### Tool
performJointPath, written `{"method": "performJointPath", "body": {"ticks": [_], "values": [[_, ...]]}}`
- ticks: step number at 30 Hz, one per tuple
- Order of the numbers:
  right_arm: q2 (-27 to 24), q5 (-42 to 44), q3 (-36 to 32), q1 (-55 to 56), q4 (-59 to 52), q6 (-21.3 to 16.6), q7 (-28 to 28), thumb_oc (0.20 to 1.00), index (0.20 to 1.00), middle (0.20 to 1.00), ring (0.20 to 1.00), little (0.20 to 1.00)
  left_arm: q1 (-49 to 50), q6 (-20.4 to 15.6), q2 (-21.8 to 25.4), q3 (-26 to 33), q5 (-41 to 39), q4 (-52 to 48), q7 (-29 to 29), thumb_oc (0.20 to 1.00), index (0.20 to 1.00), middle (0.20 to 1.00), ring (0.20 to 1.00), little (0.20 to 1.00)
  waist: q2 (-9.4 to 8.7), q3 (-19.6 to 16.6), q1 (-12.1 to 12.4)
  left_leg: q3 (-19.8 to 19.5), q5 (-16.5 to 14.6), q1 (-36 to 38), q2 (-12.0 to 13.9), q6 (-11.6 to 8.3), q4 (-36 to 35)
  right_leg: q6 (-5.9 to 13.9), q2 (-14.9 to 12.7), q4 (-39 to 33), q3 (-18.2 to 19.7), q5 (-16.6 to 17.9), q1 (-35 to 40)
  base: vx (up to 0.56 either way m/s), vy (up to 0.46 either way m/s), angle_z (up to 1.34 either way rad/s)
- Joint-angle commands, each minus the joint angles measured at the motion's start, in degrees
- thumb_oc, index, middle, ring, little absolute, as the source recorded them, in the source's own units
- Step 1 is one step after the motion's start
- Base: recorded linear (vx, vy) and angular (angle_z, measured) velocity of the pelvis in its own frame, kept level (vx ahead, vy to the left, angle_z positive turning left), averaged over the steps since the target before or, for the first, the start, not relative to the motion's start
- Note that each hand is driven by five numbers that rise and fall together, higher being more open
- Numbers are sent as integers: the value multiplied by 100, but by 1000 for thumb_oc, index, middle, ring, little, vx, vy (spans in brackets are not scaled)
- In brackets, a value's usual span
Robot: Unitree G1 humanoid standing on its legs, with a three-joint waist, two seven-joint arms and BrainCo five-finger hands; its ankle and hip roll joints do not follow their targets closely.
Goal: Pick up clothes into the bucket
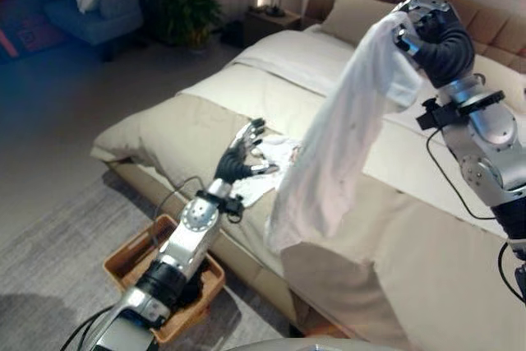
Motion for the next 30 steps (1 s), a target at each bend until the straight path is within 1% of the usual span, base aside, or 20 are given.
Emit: {"method": "performJointPath", "body": {"ticks": [1,3,5,7,9,10,11,13,14,15,16,17,18,19,20,21,22,23,26,30], "values": [[-88,372,81,-804,38,-124,4,200,200,200,200,200,-443,-34,-131,-165,-455,155,-83,1000,1000,1000,1000,1000,-50,-172,57,-199,53,-280,26,-96,339,275,-93,397,-202,160,-42,31,-2,-16],[-75,433,265,-914,14,-74,32,200,200,200,200,200,-848,63,-301,-465,-472,410,-23,1000,1000,1000,1000,1000,-43,-231,4,-172,45,-202,32,-92,321,278,-79,383,-192,154,35,25,-1,-10],[-82,435,320,-972,7,-71,29,200,200,200,200,200,-986,81,-367,-547,-486,507,-5,1000,1000,1000,1000,1000,-36,-240,-3,-163,43,-183,34,-92,318,277,-77,387,-186,147,45,11,-1,-4],[-50,505,463,-1067,-5,-46,25,200,200,200,200,200,-1259,224,-562,-813,-759,740,-91,1000,1000,1000,1000,1000,-18,-291,-63,-144,34,-140,33,-85,306,281,-71,382,-165,156,65,0,0,0],[-56,530,496,-1073,0,-32,35,200,200,200,200,200,-1361,273,-639,-920,-759,825,-92,1000,1000,1000,1000,1000,-7,-294,-78,-140,32,-122,31,-80,302,284,-71,382,-163,159,77,0,0,0],[-64,536,543,-1098,-29,-7,40,200,200,200,200,200,-1517,342,-739,-1044,-499,1005,-22,1000,1000,1000,1000,1000,-7,-307,-105,-145,29,-105,26,-74,305,283,-68,384,-157,152,101,0,0,0],[-68,536,543,-1099,-29,-7,40,200,200,200,200,200,-1521,340,-745,-1045,-495,1010,-20,1000,1000,1000,1000,1000,-5,-303,-103,-146,28,-103,25,-74,305,283,-69,384,-158,151,103,0,0,0],[-143,491,581,-1140,-114,10,46,200,200,200,200,200,-1631,406,-864,-1103,-181,1268,94,1000,1000,1000,1000,1000,-10,-321,-126,-146,29,-91,23,-71,299,286,-71,384,-151,150,118,0,0,0],[-186,511,595,-1197,-142,15,55,200,200,200,200,200,-1738,485,-985,-1186,29,1550,96,1000,1000,1000,1000,1000,-1,-332,-153,-144,27,-90,22,-66,293,289,-69,386,-141,150,112,0,0,0],[-189,512,596,-1200,-141,15,56,200,200,200,200,200,-1742,481,-991,-1186,31,1558,96,1000,1000,1000,1000,1000,1,-331,-152,-144,27,-90,22,-66,293,289,-69,387,-141,150,111,0,0,0],[-205,563,601,-1249,-134,25,77,200,200,200,200,200,-1814,615,-1113,-1244,300,1926,106,1000,1000,1000,1000,1000,1,-340,-177,-140,25,-86,18,-59,295,290,-67,391,-132,156,101,0,0,0],[-209,565,603,-1251,-133,24,79,200,200,200,200,200,-1819,611,-1122,-1243,304,1936,107,1000,1000,1000,1000,1000,4,-339,-174,-139,24,-86,18,-59,296,290,-66,392,-132,155,100,0,0,0],[-248,588,597,-1262,-171,24,75,200,200,200,200,200,-1832,713,-1189,-1233,645,2240,199,1000,1000,1000,1000,1000,8,-343,-183,-133,23,-80,20,-55,297,291,-65,393,-128,159,96,0,0,0],[-251,588,598,-1262,-171,25,75,200,200,200,200,200,-1834,710,-1198,-1233,652,2247,202,1000,1000,1000,1000,1000,10,-343,-181,-132,23,-80,20,-55,297,291,-65,393,-128,158,97,0,0,0],[-313,570,530,-1257,-259,26,85,200,200,200,200,200,-1822,743,-1233,-1175,1059,2523,314,1000,1000,1000,1000,1000,5,-347,-190,-124,25,-79,29,-55,298,292,-61,390,-127,158,98,0,0,0],[-336,558,493,-1255,-279,9,79,200,200,200,200,200,-1792,761,-1252,-1169,1172,2643,306,1000,1000,1000,1000,1000,4,-350,-196,-118,20,-74,29,-53,296,294,-58,391,-122,160,99,0,0,0],[-338,557,490,-1251,-280,9,79,200,200,200,200,200,-1793,758,-1257,-1170,1175,2648,307,774,774,774,774,774,4,-350,-194,-118,20,-73,29,-53,296,294,-58,391,-121,160,100,0,0,0],[-366,572,460,-1304,-233,-24,73,200,200,200,200,200,-1770,770,-1280,-1135,1303,2870,346,200,200,200,200,200,2,-350,-205,-111,18,-80,31,-53,303,298,-55,393,-113,161,93,0,0,0],[-403,624,407,-1323,-203,-64,59,200,200,200,200,200,-1691,756,-1247,-1081,1232,2894,310,200,200,200,200,200,3,-356,-202,-104,13,-80,27,-54,307,299,-56,396,-108,164,90,0,0,0],[-454,660,175,-1175,-197,-100,45,200,200,200,200,200,-1461,672,-1030,-923,1069,2652,294,200,200,200,200,200,4,-364,-184,-109,1,-80,22,-50,308,296,-57,398,-94,161,92,0,0,0]]}}
